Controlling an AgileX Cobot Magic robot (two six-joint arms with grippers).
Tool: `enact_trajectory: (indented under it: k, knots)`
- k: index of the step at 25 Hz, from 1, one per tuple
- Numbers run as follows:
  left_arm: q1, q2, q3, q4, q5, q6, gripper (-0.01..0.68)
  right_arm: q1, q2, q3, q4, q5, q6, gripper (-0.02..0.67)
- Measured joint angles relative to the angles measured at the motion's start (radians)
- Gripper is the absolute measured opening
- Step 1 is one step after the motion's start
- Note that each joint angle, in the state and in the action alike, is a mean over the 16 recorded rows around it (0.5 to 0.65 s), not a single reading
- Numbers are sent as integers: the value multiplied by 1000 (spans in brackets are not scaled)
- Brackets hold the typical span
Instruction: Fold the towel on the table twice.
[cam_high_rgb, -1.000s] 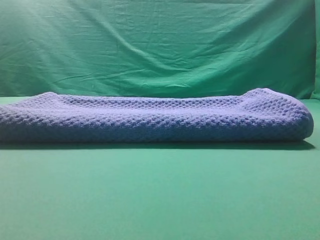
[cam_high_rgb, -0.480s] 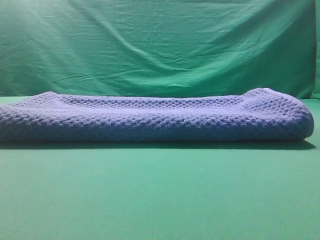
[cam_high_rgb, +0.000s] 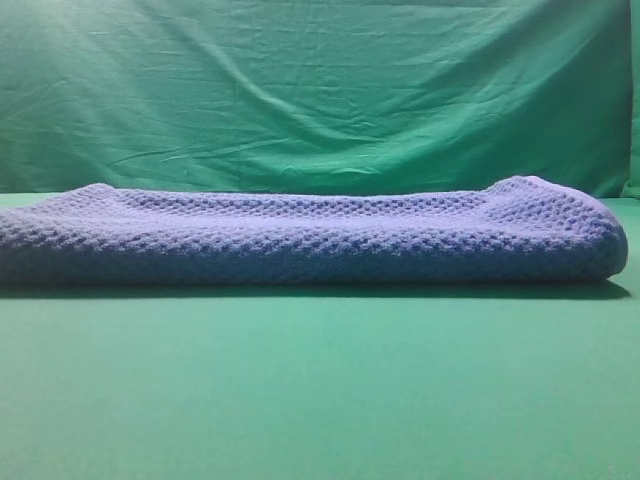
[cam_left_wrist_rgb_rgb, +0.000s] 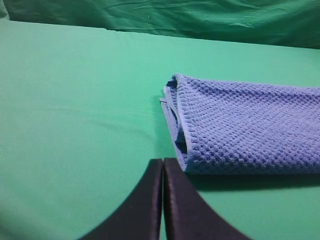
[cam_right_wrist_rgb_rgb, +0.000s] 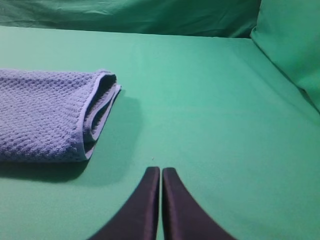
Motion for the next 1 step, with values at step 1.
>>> enact_trajectory:
  k: [1]
  knots:
    - [0, 0, 0, 0, 0, 0, 0, 0, 0, 0, 0, 0, 0, 0]
